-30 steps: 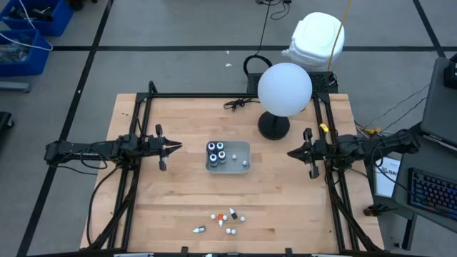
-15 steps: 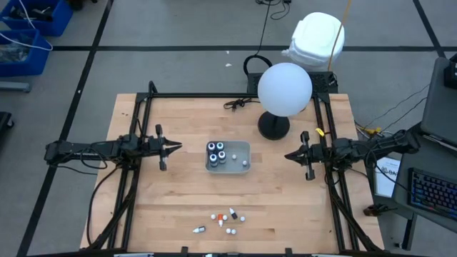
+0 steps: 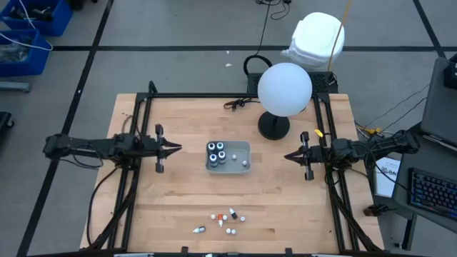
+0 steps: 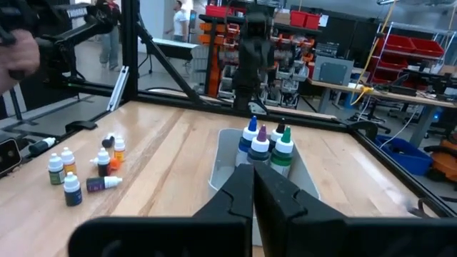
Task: Pick & Place food coloring
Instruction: Put the left small orange food coloring bottle into the gray bin
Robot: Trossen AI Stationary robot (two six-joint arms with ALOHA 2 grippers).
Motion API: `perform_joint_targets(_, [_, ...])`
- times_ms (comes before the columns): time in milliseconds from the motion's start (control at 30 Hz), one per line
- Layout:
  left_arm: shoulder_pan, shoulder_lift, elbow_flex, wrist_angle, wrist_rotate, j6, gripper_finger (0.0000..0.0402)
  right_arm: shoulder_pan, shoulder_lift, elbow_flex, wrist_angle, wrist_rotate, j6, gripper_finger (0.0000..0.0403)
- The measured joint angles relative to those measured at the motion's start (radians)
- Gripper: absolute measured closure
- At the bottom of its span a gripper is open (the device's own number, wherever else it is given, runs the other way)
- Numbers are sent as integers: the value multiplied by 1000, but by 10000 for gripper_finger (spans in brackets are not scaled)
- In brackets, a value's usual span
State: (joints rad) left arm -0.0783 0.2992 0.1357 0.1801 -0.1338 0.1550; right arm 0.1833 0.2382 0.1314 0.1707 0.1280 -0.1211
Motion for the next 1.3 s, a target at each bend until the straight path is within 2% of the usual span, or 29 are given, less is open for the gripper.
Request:
perform_joint_targets(167, [-111, 158, 231, -169, -108, 30, 360, 0, 0, 0, 45, -1, 0, 403])
perform_joint_targets(300, [-199, 349, 450, -320, -212, 25, 360, 0, 0, 0, 59, -1, 0, 403])
perform_joint_targets(467, [-289, 615, 708, -533, -264, 13, 360, 0, 0, 0, 69, -2, 3, 403])
perform_joint_targets(700, [-351, 948, 1027, -765, -269, -81, 360, 0, 0, 0, 69, 0, 2, 403])
perform_joint_targets(833, [-371, 1098, 1178, -850, -269, -121, 360, 0, 0, 0, 84, 1, -9, 403])
perform_joint_targets(1067, [-406, 1324, 1337, -865, -163, -273, 360, 0, 0, 0, 92, 1, -23, 403])
perform_joint_targets(1300, [-457, 1510, 1438, -888, -86, -405, 360, 0, 0, 0, 87, 1, -25, 403])
